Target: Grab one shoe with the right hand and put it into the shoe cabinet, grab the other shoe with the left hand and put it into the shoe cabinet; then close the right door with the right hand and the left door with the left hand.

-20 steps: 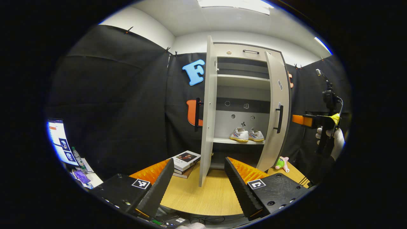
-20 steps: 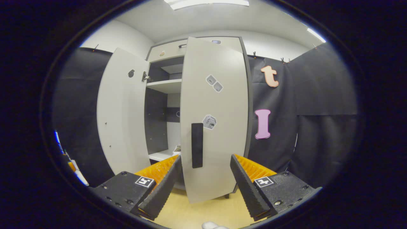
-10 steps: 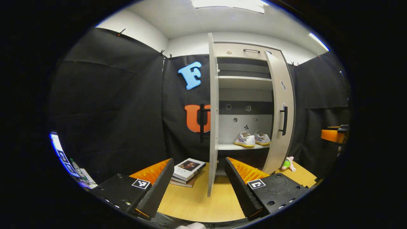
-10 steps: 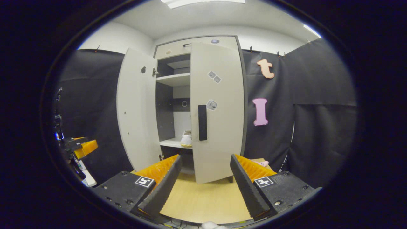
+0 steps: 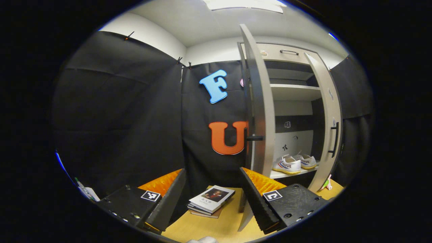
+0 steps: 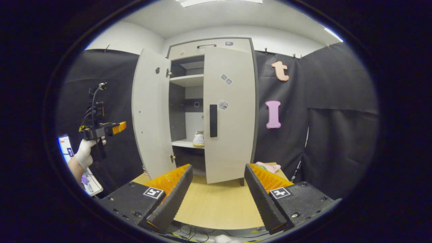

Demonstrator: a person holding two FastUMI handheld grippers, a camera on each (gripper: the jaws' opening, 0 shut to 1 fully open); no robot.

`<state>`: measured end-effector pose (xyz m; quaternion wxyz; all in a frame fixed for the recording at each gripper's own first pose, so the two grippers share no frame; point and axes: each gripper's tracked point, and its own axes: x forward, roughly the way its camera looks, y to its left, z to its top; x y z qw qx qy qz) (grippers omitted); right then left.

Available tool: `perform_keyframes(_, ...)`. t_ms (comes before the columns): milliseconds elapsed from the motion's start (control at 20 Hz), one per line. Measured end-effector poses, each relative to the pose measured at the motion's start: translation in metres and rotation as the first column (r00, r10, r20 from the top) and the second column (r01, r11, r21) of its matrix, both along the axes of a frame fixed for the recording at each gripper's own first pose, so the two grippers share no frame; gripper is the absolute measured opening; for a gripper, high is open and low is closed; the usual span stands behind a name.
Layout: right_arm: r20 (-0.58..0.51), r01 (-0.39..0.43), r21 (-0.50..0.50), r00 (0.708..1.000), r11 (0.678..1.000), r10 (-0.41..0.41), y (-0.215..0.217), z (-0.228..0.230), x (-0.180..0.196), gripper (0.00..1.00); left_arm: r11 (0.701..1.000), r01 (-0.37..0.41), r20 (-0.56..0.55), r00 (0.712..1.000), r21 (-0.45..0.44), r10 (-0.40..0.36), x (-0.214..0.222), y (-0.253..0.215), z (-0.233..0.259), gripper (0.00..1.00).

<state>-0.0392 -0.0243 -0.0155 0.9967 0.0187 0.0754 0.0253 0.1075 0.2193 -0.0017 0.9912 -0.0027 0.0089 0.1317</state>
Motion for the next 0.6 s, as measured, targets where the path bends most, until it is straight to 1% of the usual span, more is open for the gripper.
perform_keyframes(100, 0.001, 0.008, -0.007, 1.0, 1.0, -0.008, -0.005, 0.002, -0.003, 0.99, 1.0, -0.005, -0.018, 1.0, 0.007, 0.005, 0.018, 0.006, -0.005, 0.95)
perform_keyframes(150, -0.001, 0.008, -0.011, 1.0, 1.0, -0.008, -0.007, 0.003, -0.003, 0.99, 1.0, -0.013, 0.003, 1.0, 0.02, 0.013, 0.027, 0.012, -0.002, 0.95)
perform_keyframes(200, -0.003, 0.009, -0.018, 1.0, 1.0, -0.009, -0.008, 0.003, -0.003, 0.99, 1.0, -0.009, -0.005, 1.0, 0.007, 0.009, 0.035, 0.014, -0.004, 0.96)
perform_keyframes(250, -0.006, 0.008, -0.022, 1.0, 1.0, -0.008, -0.009, 0.003, -0.004, 0.99, 1.0, 0.006, -0.015, 1.0, -0.009, -0.006, 0.038, 0.012, -0.007, 0.95)
perform_keyframes(350, -0.008, 0.007, -0.025, 1.0, 1.0, -0.007, -0.01, 0.004, -0.003, 0.99, 1.0, 0.005, -0.033, 0.999, -0.022, -0.006, 0.046, 0.014, -0.012, 0.95)
perform_keyframes(600, -0.006, -0.02, -0.028, 1.0, 0.999, 0.02, -0.007, 0.008, 0.002, 0.99, 1.0, 0.012, -0.012, 1.0, -0.005, -0.012, 0.046, 0.008, -0.008, 0.94)
